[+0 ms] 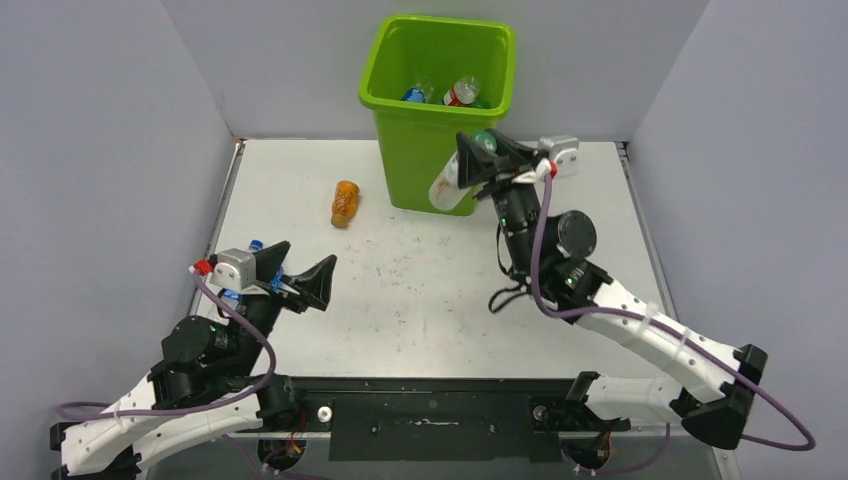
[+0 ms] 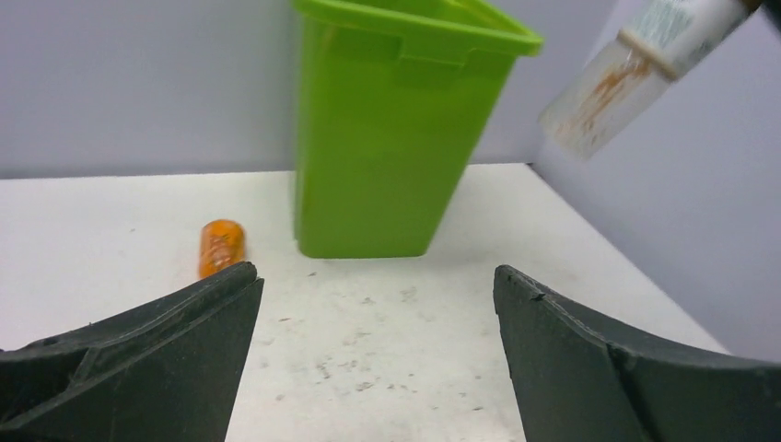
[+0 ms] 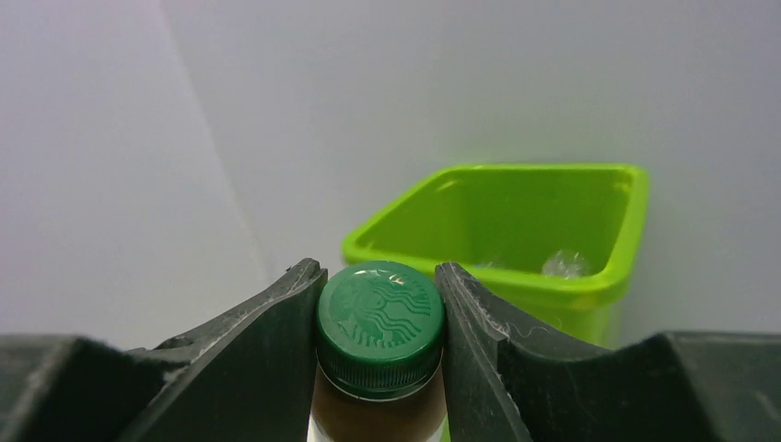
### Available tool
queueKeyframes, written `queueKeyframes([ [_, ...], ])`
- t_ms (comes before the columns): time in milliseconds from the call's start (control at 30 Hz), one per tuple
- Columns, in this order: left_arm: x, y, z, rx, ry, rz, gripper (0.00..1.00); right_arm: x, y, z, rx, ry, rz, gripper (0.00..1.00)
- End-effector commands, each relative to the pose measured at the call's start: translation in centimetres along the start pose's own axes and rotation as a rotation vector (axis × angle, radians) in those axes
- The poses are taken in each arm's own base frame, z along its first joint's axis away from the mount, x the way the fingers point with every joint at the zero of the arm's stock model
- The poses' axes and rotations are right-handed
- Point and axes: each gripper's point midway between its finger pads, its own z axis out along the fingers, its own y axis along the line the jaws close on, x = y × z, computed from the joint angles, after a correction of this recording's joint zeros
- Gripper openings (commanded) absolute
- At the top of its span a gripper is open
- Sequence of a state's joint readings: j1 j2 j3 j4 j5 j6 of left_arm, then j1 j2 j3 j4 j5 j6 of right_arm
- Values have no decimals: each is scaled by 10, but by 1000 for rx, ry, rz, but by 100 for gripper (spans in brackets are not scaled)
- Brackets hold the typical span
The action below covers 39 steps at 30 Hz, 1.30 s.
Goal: Put the plastic bottles in the bin
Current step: Place the plastic bottle in the trash bin.
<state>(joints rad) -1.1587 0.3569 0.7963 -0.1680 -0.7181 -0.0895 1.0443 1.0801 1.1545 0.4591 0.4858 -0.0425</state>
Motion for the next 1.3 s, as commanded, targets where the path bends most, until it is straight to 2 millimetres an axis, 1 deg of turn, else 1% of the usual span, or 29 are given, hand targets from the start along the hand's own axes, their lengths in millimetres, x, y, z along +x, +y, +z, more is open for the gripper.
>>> queueKeyframes([
  [0, 34, 40, -8, -171, 16, 88, 96, -89, -26, 48, -10, -344, 164, 5],
  [67, 38, 40, -10, -150, -1, 69, 96, -100, -35, 72, -6, -388, 186, 5],
  [167, 38, 42, -14, -141, -5, 62, 96, -115, -51, 101, -12, -471, 215, 5],
  [200, 38, 44, -15, -151, -4, 60, 96, -118, -58, 110, -9, -487, 229, 5],
  [233, 38, 47, -17, -159, -1, 62, 96, -114, -65, 122, -9, -490, 241, 5],
  [267, 38, 49, -18, -166, -2, 61, 96, -121, -72, 126, -6, -514, 252, 5],
  [367, 39, 51, -20, -167, -8, 58, 96, -98, -99, 156, 89, -503, 217, 5],
  [467, 42, 49, -19, -155, -4, 61, 96, -54, -117, 196, 173, -389, 94, 5],
  [500, 44, 47, -17, -150, 1, 67, 96, -45, -119, 208, 190, -362, 19, 5],
  [533, 46, 45, -15, -144, 9, 79, 96, -27, -123, 217, 201, -328, -40, 5],
  [600, 53, 43, -11, -141, 39, 109, 96, -1, -131, 228, 224, -300, -114, 5],
  [733, 65, 42, -1, -148, 93, 136, 96, 30, -135, 252, 220, -229, -215, 5],
  [767, 68, 40, 1, -140, 105, 141, 96, 42, -138, 258, 225, -183, -228, 10],
  [800, 70, 40, 3, -138, 114, 147, 96, 45, -141, 263, 229, -167, -228, 31],
  [833, 71, 40, 5, -140, 118, 150, 96, 47, -145, 264, 230, -166, -219, 57],
  [867, 72, 40, 6, -141, 123, 153, 96, 46, -146, 264, 226, -167, -204, 77],
  [900, 73, 40, 7, -144, 127, 157, 96, 45, -146, 264, 225, -167, -181, 86],
  [933, 74, 41, 8, -146, 129, 160, 96, 41, -144, 263, 222, -170, -164, 91],
  [1000, 74, 42, 9, -152, 129, 161, 96, 32, -139, 262, 202, -179, -128, 97],
  [1067, 75, 43, 9, -161, 128, 163, 96, 14, -127, 258, 164, -202, -76, 100],
  [1100, 75, 44, 9, -168, 126, 161, 96, 3, -117, 254, 141, -215, -50, 96],
  [1167, 75, 48, 9, -195, 120, 154, 96, -15, -97, 242, 99, -230, -13, 93],
  [1233, 75, 56, 9, -250, 112, 142, 96, -31, -72, 225, 60, -224, 18, 92],
  [1267, 76, 61, 9, -283, 112, 143, 96, -37, -58, 213, 33, -213, 33, 92],
])
